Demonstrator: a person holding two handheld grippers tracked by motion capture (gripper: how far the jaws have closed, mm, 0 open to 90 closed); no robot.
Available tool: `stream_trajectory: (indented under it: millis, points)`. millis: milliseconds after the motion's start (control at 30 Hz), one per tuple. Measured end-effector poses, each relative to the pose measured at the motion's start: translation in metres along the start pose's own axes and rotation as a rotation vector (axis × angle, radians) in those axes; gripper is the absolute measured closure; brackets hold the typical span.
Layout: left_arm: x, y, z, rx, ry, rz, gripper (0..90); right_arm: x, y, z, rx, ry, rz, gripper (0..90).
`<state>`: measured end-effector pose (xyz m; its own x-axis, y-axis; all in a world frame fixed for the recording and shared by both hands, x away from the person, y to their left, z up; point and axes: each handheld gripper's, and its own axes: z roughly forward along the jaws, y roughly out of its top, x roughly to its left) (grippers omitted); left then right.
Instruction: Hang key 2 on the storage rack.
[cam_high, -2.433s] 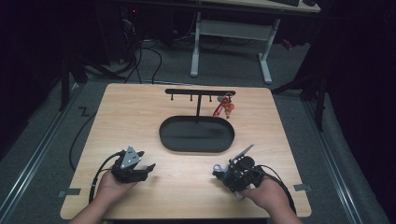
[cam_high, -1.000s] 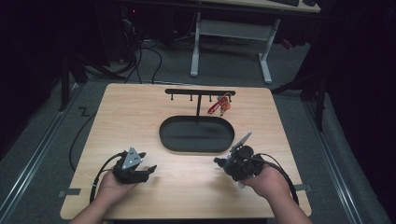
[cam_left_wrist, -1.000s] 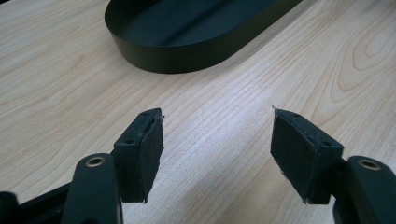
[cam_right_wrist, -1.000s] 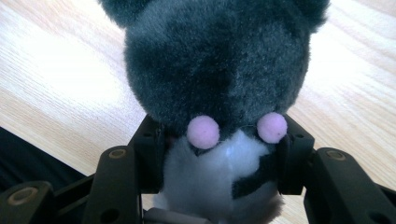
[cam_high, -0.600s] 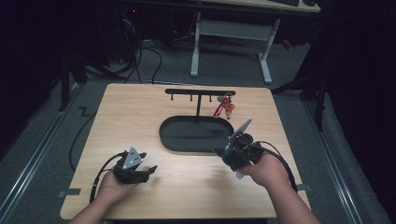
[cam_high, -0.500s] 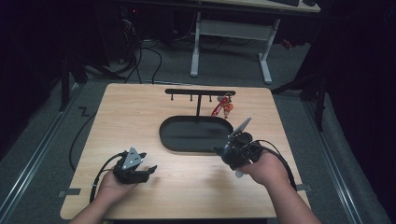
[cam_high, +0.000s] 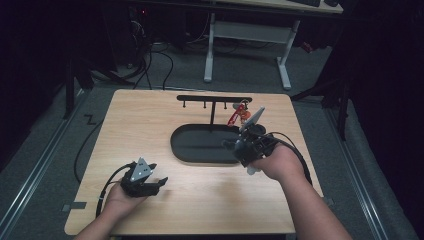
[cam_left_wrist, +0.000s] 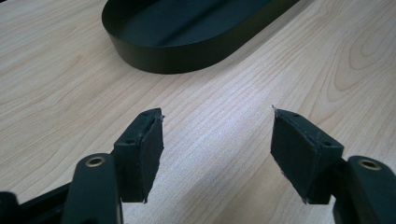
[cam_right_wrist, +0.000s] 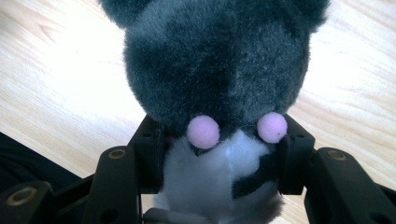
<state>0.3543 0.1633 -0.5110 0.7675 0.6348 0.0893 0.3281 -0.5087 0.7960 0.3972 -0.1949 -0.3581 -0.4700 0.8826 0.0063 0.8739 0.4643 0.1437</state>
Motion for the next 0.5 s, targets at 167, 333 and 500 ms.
stream_trajectory:
  millis: [167,333,500]
  points:
    - [0.001,0.0,0.0,-0.002,-0.001,-0.002,34.7,-0.003,0.013,-0.006,0.003,-0.004,0.003,47.6]
    - [0.002,-0.001,0.0,-0.001,-0.003,-0.005,34.8,-0.008,0.027,-0.013,0.003,-0.007,0.011,47.6]
    - [0.002,-0.001,0.0,-0.002,-0.006,-0.006,34.8,-0.01,0.044,-0.022,-0.004,-0.007,0.023,47.6]
